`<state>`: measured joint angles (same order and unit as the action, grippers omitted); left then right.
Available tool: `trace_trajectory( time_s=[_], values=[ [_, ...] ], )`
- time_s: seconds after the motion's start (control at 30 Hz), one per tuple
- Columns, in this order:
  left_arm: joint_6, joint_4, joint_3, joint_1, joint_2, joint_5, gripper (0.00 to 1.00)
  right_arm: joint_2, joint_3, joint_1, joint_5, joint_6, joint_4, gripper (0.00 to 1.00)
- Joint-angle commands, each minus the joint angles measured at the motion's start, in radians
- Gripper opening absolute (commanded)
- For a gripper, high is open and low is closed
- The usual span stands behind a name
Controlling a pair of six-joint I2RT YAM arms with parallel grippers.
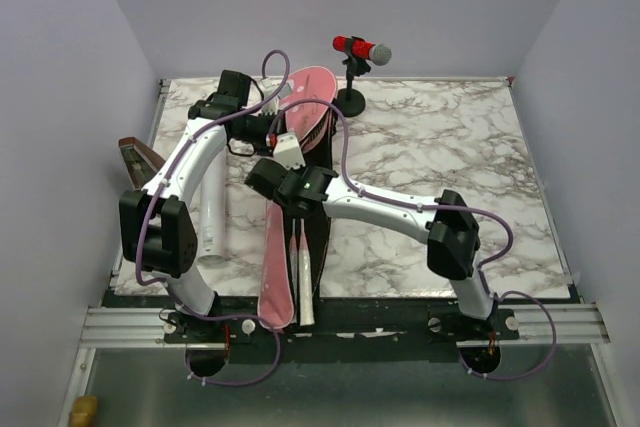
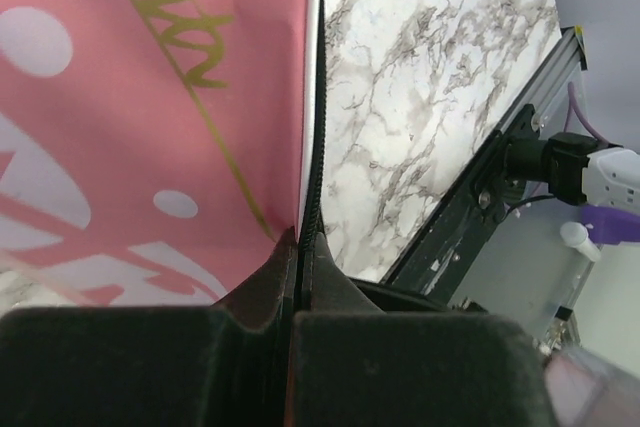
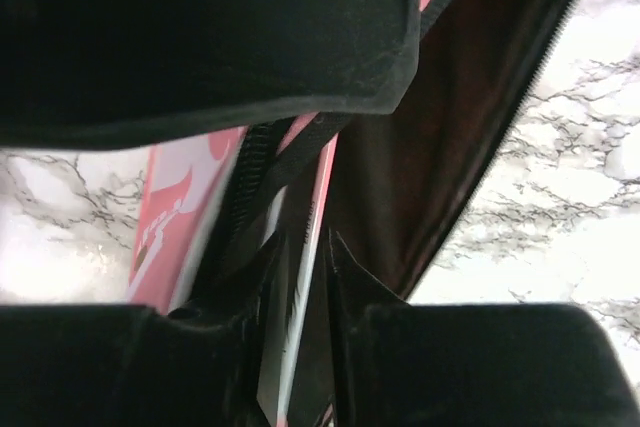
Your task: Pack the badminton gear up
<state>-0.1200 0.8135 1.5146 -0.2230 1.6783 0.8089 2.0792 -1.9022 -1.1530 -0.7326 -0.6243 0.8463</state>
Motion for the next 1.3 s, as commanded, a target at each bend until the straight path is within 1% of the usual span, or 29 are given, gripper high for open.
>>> trace_trajectory(
  time_s=[0.0, 0.1, 0.2, 0.4, 0.43, 0.47, 0.57, 0.67, 0.7, 0.87, 1.0, 1.07, 1.27],
  values=[
    [-0.012, 0.024, 0.030, -0.016, -0.032, 0.125, 0.00, -0.144, 0.168, 0.041, 0.129, -0.032, -0.257, 0.32],
    [-0.018, 0.021, 0.030, -0.016, -0.031, 0.128, 0.00, -0.240, 0.311, 0.068, 0.232, -0.048, -0.374, 0.38],
    [-0.018, 0.021, 0.033, -0.016, -0.029, 0.127, 0.00, -0.316, 0.383, 0.073, 0.283, -0.063, -0.429, 0.45],
    [-0.018, 0.029, 0.044, -0.016, -0.029, 0.127, 0.00, -0.496, 0.561, 0.090, 0.246, -0.146, -0.432, 0.48],
    [-0.018, 0.030, 0.045, -0.016, -0.028, 0.127, 0.00, -0.561, 0.663, 0.102, 0.222, -0.191, -0.415, 0.52],
    [-0.018, 0.030, 0.047, -0.016, -0.028, 0.128, 0.00, -0.586, 0.711, 0.110, 0.228, -0.208, -0.418, 0.55],
    [-0.020, 0.030, 0.048, -0.016, -0.028, 0.127, 0.00, -0.640, 0.854, 0.134, 0.283, -0.236, -0.498, 0.59],
    [-0.021, 0.030, 0.052, -0.016, -0.028, 0.130, 0.00, -0.647, 0.949, 0.153, 0.314, -0.244, -0.571, 0.60],
    [-0.021, 0.030, 0.050, -0.016, -0.031, 0.127, 0.00, -0.643, 0.972, 0.159, 0.324, -0.245, -0.593, 0.62],
    [-0.021, 0.032, 0.047, -0.016, -0.032, 0.127, 0.00, -0.622, 1.060, 0.214, 0.389, -0.247, -0.714, 0.63],
    [-0.026, 0.029, 0.048, -0.016, -0.034, 0.127, 0.00, -0.614, 1.117, 0.242, 0.469, -0.242, -0.837, 0.64],
    [-0.026, 0.029, 0.047, -0.016, -0.032, 0.127, 0.00, -0.613, 1.152, 0.242, 0.504, -0.242, -0.936, 0.64],
    [-0.026, 0.027, 0.047, -0.016, -0.031, 0.122, 0.00, -0.552, 1.177, 0.246, 0.568, -0.258, -1.050, 0.63]
  ],
)
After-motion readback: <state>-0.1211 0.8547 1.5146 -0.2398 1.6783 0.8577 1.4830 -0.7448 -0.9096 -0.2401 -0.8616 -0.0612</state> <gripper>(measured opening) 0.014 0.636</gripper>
